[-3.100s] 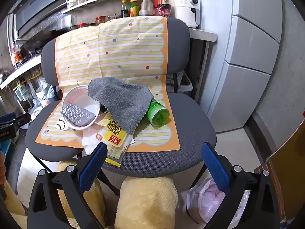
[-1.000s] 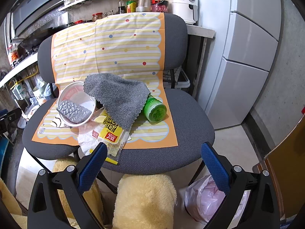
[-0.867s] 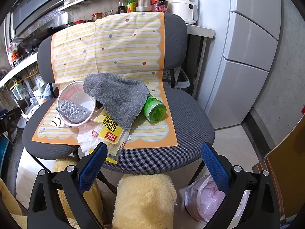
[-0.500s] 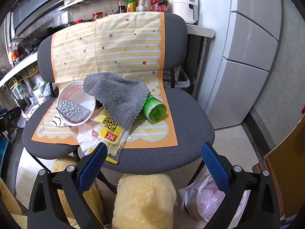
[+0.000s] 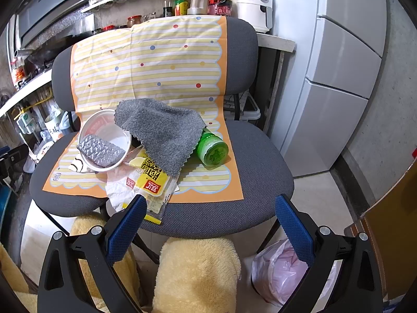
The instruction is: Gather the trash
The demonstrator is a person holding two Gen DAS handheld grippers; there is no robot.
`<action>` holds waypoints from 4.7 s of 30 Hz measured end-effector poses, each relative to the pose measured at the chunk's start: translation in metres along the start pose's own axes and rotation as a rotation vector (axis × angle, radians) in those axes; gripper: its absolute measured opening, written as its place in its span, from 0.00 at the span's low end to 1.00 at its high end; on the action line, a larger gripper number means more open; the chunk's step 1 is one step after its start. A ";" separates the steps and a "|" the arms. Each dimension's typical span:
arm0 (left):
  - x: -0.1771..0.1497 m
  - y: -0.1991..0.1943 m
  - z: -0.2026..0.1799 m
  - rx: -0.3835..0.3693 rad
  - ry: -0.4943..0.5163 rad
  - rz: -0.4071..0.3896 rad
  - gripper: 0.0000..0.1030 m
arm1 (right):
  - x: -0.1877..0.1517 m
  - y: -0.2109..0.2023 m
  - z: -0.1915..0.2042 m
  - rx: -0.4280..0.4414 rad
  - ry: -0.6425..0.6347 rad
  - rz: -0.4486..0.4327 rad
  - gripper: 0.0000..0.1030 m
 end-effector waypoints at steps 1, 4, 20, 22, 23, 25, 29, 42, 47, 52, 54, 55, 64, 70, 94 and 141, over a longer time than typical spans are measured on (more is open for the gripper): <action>0.000 0.000 0.000 0.000 0.000 0.000 0.94 | 0.000 0.000 0.000 0.000 0.000 0.000 0.94; 0.000 0.000 0.000 0.001 0.000 0.000 0.94 | 0.001 0.000 0.000 0.000 -0.001 0.001 0.94; -0.008 0.027 0.006 -0.011 -0.034 0.063 0.94 | 0.009 0.028 0.022 0.116 -0.059 -0.013 0.94; -0.009 0.032 0.008 -0.017 -0.042 0.064 0.94 | 0.014 0.032 0.031 0.138 -0.079 -0.028 0.94; -0.010 0.033 0.009 -0.017 -0.044 0.064 0.94 | 0.016 0.035 0.035 0.151 -0.087 -0.031 0.94; -0.011 0.039 0.010 -0.017 -0.047 0.072 0.94 | 0.021 0.041 0.043 0.190 -0.098 -0.048 0.94; -0.014 0.050 0.012 -0.027 -0.050 0.092 0.94 | 0.027 0.056 0.063 0.202 -0.160 -0.081 0.94; -0.011 0.100 0.025 0.031 -0.079 0.134 0.94 | 0.034 0.128 0.120 0.187 -0.286 -0.065 0.91; -0.004 0.118 0.028 0.018 -0.085 0.127 0.94 | 0.034 0.156 0.133 0.177 -0.323 -0.043 0.89; -0.001 0.125 0.028 -0.014 -0.107 0.133 0.94 | 0.040 0.174 0.142 0.145 -0.330 -0.056 0.88; -0.001 0.127 0.026 -0.027 -0.104 0.130 0.94 | 0.042 0.176 0.142 0.139 -0.330 -0.065 0.68; -0.002 0.126 0.026 -0.028 -0.101 0.129 0.94 | 0.044 0.176 0.141 0.121 -0.329 -0.075 0.60; -0.005 0.129 0.021 -0.042 -0.092 0.140 0.94 | 0.093 0.167 0.136 0.202 -0.259 -0.124 0.09; -0.006 0.122 0.011 -0.041 -0.072 0.132 0.94 | 0.170 0.169 0.129 0.242 -0.095 -0.177 0.03; -0.003 0.108 -0.089 -0.324 0.116 0.087 0.58 | 0.072 0.022 -0.012 0.222 0.036 -0.151 0.04; 0.035 0.061 -0.180 -0.521 0.230 -0.192 0.00 | 0.030 0.014 -0.091 0.146 0.237 -0.167 0.05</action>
Point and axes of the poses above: each gripper's, at about its wrist camera, not at the fingertips, and y roughly the way its jaws point, z to its left, x to its top, the point moved 3 cm from there along y, roughly the way its jaws point, and after that the axes turned 15 degrees about y, right-handed, at the moved point
